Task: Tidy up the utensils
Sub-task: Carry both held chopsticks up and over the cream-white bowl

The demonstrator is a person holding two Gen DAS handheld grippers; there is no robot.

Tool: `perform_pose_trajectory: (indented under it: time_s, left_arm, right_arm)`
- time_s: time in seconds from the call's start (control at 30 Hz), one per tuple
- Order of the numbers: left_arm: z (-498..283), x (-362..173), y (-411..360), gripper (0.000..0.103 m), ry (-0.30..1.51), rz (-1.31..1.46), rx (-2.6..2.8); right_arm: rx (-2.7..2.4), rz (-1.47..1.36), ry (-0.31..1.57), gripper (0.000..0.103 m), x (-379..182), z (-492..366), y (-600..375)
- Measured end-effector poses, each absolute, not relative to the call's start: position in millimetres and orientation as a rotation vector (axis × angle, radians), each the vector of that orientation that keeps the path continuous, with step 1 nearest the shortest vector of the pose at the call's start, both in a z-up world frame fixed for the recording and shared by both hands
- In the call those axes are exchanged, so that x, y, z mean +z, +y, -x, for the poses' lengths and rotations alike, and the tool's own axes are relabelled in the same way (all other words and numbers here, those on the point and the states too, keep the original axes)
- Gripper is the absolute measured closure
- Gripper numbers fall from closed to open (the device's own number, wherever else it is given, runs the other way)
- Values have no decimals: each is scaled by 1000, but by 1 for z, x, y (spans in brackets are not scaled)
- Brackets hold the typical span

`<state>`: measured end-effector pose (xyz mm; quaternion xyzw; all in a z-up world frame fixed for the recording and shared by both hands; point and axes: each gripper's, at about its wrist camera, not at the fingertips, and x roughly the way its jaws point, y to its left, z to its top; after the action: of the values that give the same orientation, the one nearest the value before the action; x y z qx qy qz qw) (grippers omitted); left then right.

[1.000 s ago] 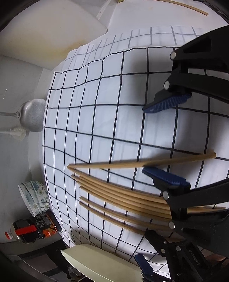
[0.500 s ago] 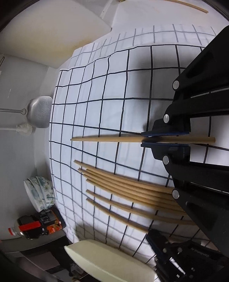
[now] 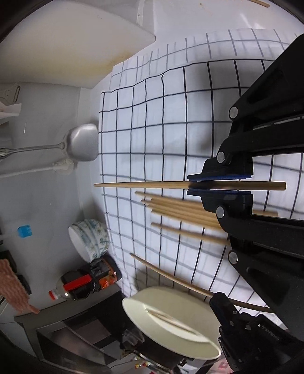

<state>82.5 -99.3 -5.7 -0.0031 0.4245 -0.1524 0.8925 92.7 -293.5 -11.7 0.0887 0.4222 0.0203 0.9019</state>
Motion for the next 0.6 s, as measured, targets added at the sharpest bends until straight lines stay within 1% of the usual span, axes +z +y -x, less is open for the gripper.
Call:
perform_pose_trajectory:
  time_s: [0.17, 0.33, 0.47, 0.6]
  left_arm:
    - [-85, 24, -64, 96, 825, 38, -301]
    - [-94, 42, -18, 96, 784, 57, -244]
    - [-95, 50, 17, 96, 750, 61, -207]
    - [-103, 48, 49, 96, 755, 70, -177]
  right_arm:
    - [74, -182, 810, 97, 13, -85, -270]
    - [139, -155, 772, 97, 28, -81, -230]
    - [205, -167, 748, 97, 38, -85, -197]
    - [271, -173, 746, 97, 38, -98, -156]
